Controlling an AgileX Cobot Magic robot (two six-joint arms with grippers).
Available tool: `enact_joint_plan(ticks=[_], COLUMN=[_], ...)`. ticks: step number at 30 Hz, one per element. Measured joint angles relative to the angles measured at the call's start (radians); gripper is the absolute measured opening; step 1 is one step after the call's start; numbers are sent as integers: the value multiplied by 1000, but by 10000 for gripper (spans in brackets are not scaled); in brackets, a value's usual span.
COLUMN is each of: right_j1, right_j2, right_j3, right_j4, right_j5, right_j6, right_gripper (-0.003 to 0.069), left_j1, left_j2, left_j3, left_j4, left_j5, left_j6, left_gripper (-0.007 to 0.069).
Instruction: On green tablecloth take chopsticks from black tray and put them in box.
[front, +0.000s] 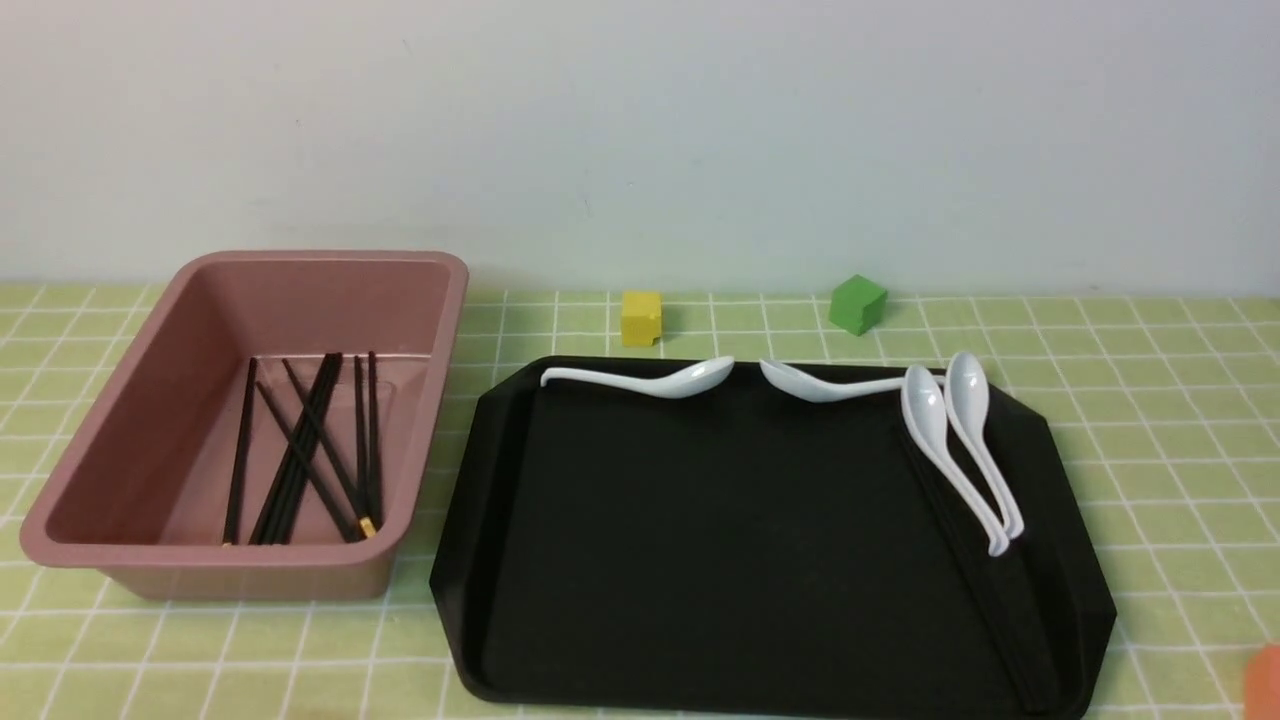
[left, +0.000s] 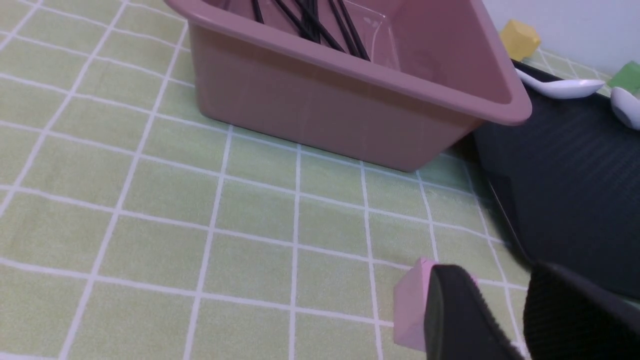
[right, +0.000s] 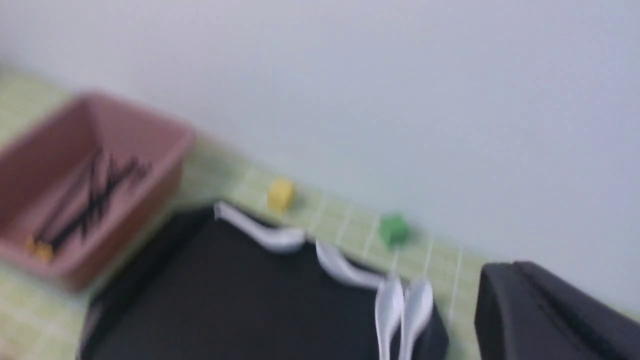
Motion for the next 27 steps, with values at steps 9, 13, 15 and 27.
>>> enact_joint_plan(ticks=[9,13,15,27], right_j1=[0,0,0,0], right_j2=[-368,-378,-381,-381], right_j3=[467,469,469,469], right_j4=[55,49,48,45], right_j5=[-386,-414,-413,-413], right_j6=[7,7,7,7], right_gripper=[1,5,8,20], left_j1=[0,0,0,0], left_j2=[0,0,0,0], left_j3=[0,0,0,0], left_j4=[0,0,0,0], left_j5=[0,0,0,0], left_j6=[0,0,0,0], left_gripper=[232,236,237,237])
